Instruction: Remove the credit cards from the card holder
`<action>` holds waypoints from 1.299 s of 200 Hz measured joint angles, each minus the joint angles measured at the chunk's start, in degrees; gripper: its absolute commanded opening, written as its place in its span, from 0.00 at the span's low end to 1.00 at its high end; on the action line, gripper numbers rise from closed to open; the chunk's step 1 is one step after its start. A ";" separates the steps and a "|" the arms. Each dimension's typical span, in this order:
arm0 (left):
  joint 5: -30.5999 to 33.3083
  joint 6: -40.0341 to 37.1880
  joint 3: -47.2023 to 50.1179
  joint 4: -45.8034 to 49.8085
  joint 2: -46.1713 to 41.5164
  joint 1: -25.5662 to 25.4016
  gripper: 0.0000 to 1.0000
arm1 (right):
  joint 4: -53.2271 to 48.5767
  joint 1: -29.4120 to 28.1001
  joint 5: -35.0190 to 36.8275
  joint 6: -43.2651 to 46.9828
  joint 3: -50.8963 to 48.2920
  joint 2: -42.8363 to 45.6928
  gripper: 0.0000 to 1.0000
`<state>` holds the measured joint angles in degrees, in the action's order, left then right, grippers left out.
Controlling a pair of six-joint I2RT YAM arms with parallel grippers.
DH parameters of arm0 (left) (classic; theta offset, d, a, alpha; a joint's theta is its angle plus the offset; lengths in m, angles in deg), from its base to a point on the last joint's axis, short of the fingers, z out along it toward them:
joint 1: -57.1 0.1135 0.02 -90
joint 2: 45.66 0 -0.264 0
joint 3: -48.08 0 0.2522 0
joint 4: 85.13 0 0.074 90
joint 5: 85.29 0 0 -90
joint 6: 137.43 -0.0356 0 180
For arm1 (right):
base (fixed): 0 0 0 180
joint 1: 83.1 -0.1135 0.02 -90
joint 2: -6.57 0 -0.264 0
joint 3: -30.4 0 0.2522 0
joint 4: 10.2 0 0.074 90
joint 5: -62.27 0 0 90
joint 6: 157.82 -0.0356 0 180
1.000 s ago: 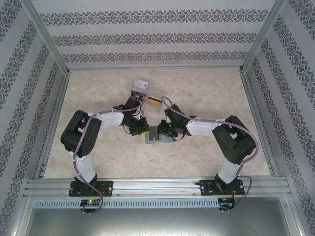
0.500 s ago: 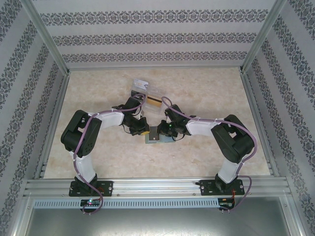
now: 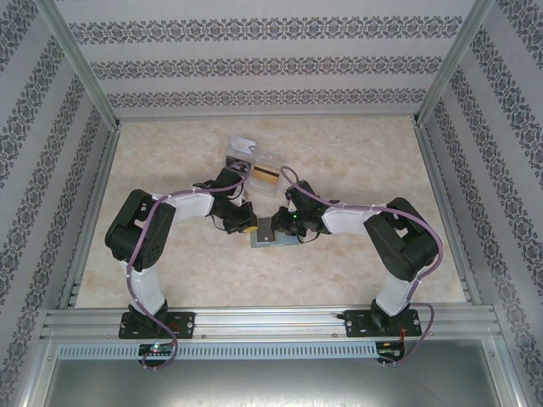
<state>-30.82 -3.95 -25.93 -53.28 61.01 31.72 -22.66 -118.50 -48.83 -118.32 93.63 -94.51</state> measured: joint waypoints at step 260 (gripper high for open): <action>-0.48 -1.03 -0.26 0.11 0.37 0.39 0.06 | 4.87 0.42 -2.25 -0.35 -2.51 0.87 0.02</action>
<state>-31.30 -4.98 -26.20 -53.18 61.38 32.11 -17.78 -118.08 -51.08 -118.67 91.12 -93.63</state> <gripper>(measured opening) 0.063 0.054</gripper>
